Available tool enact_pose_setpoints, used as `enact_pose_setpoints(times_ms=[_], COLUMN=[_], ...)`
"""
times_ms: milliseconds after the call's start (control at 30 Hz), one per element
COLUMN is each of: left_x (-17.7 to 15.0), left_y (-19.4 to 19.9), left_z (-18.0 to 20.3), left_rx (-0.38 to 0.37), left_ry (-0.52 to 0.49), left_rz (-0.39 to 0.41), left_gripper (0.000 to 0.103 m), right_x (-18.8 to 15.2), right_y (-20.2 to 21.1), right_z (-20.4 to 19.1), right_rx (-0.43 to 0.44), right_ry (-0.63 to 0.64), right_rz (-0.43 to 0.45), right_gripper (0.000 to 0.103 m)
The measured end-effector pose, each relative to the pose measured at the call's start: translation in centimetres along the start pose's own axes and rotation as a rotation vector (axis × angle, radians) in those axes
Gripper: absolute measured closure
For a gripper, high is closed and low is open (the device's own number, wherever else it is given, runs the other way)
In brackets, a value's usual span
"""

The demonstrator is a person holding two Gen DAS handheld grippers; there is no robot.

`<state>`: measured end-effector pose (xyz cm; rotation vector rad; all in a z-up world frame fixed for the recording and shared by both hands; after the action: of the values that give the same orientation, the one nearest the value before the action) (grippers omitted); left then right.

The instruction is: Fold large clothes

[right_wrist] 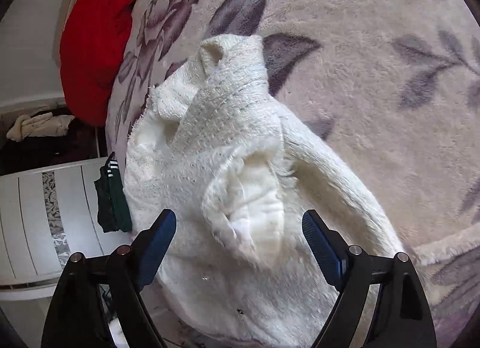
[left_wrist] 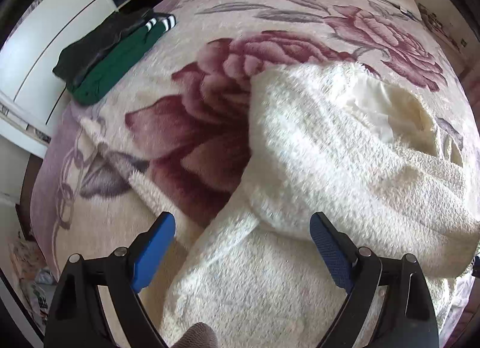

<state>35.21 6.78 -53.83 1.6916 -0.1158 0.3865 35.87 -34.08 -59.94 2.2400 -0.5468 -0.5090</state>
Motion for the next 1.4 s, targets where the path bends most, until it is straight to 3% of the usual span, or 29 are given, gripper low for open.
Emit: enact_pose_setpoints(times_ms=[67,133,167,233,367,433,500,567,633,700,800,833,900,967,1033,1067,1100,1167,1300,1400], left_x=[0.8,1.6,1.9,2.5,3.9,4.8,5.5,5.9,5.9,5.9,6.2,6.3,6.7,7.2,7.9,8.2,8.6,9.3,10.5,10.9], left_y=[0.4,0.9,1.2,1.7,2.2,1.6,0.8,-1.1,-2.4,-3.0,-3.4,-3.6,-4.1,-4.8,-5.1,-5.1,-4.9,-4.5,-5.2,-7.9], left_z=[0.5,0.8,0.9,0.9,0.6,0.6,0.8,1.2,1.1,0.9,0.9,0.9,1.1,1.3,1.4,1.4,1.3,1.1,0.6,0.1], left_rx=[-0.003,-0.01,-0.016,-0.029,-0.064,-0.059,-0.038,-0.012,0.004,0.011,0.025,0.027,0.031,0.039,0.041,0.042,0.037,0.026,0.027,0.066], left_ry=[-0.012,-0.017,-0.016,-0.003,0.056,0.067,0.069,0.045,0.037,0.027,-0.003,-0.013,-0.019,-0.027,-0.028,-0.027,-0.023,-0.018,-0.007,0.009], left_rz=[0.018,0.036,0.041,0.047,0.054,0.051,0.059,0.021,-0.017,-0.027,-0.014,-0.014,-0.018,-0.025,-0.025,-0.02,-0.013,0.003,0.011,-0.02], left_gripper=[0.011,0.011,0.011,0.011,0.011,0.011,0.011,0.011,0.011,0.011,0.011,0.011,0.011,0.011,0.011,0.011,0.011,0.011,0.011,0.011], right_x=[0.4,0.0,-0.3,-0.6,0.8,2.2,3.6,5.0,5.3,5.1,5.6,5.9,6.5,6.9,6.3,6.1,5.8,4.8,4.2,5.7], right_y=[-3.1,-4.7,-4.8,-2.7,3.0,4.1,3.5,1.0,-1.6,-1.8,0.1,0.5,-0.2,-2.6,-4.9,-5.1,-4.9,-3.1,1.7,-0.1], right_z=[-0.9,-2.9,-4.3,-7.9,-13.8,-15.4,-15.3,-12.7,-7.7,-4.6,-2.8,-2.3,-1.3,-0.3,-0.3,-0.9,-1.7,-4.4,-8.8,-7.6], right_rx=[-0.015,0.002,-0.043,-0.055,0.031,0.056,-0.006,-0.144,-0.307,-0.384,-0.234,-0.171,-0.088,-0.051,-0.028,-0.043,-0.084,-0.084,-0.002,-0.092], right_ry=[0.0,0.053,0.122,0.243,0.374,0.415,0.466,0.504,0.448,0.41,0.254,0.197,0.109,0.042,-0.002,0.039,0.103,0.189,0.333,0.373], right_rz=[-0.09,-0.137,-0.145,-0.051,0.106,0.125,0.13,0.051,-0.084,-0.107,-0.034,-0.011,-0.013,-0.081,-0.161,-0.148,-0.137,-0.076,0.071,0.058], right_gripper=[0.016,0.073,0.093,0.094,0.094,0.094,0.094,0.091,0.073,0.037,0.009,0.007,0.007,0.007,0.016,0.057,0.082,0.084,0.084,0.082])
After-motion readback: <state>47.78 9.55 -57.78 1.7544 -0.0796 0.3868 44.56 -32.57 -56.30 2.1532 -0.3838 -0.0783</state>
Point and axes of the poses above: each gripper's, at about its wrist camera, not at the fingertips, and y roughly against the way its jaws point, z to its right, x to its top, the point moved 6 cm from there along -y, roughly the way its jaws point, and after that the axes turned 2 degrees about -y, right-handed, at the moved point
